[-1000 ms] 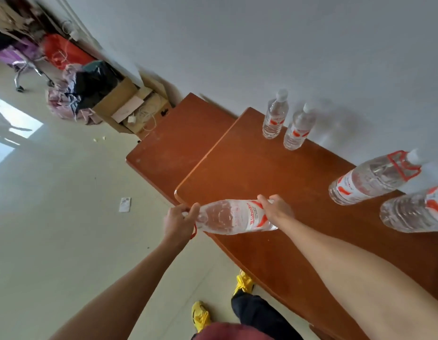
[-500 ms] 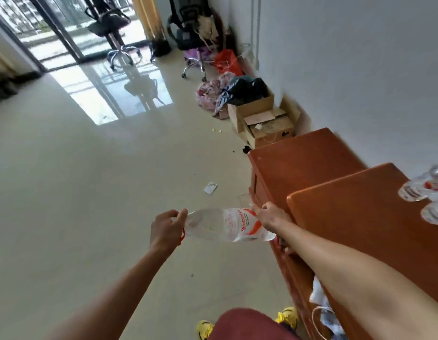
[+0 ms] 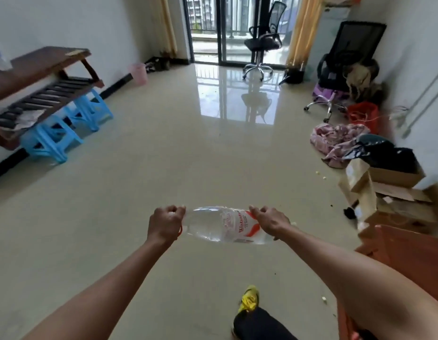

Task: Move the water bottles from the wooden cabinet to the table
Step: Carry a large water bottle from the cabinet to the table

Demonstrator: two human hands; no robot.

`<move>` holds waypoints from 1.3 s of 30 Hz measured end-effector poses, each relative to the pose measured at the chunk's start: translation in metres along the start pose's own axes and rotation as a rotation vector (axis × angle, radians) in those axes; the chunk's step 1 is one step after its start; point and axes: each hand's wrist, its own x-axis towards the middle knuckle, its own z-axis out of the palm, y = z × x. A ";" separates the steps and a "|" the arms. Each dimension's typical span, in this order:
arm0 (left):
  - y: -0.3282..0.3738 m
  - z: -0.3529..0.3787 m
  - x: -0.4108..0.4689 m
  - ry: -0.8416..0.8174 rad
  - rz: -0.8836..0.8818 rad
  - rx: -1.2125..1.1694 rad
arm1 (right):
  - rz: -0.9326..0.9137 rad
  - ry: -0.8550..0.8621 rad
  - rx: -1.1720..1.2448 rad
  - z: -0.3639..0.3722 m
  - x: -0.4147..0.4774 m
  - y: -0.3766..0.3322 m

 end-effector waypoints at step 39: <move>-0.198 -0.528 0.776 0.564 -0.292 -0.084 | -0.408 -0.256 -0.169 0.309 0.517 -0.935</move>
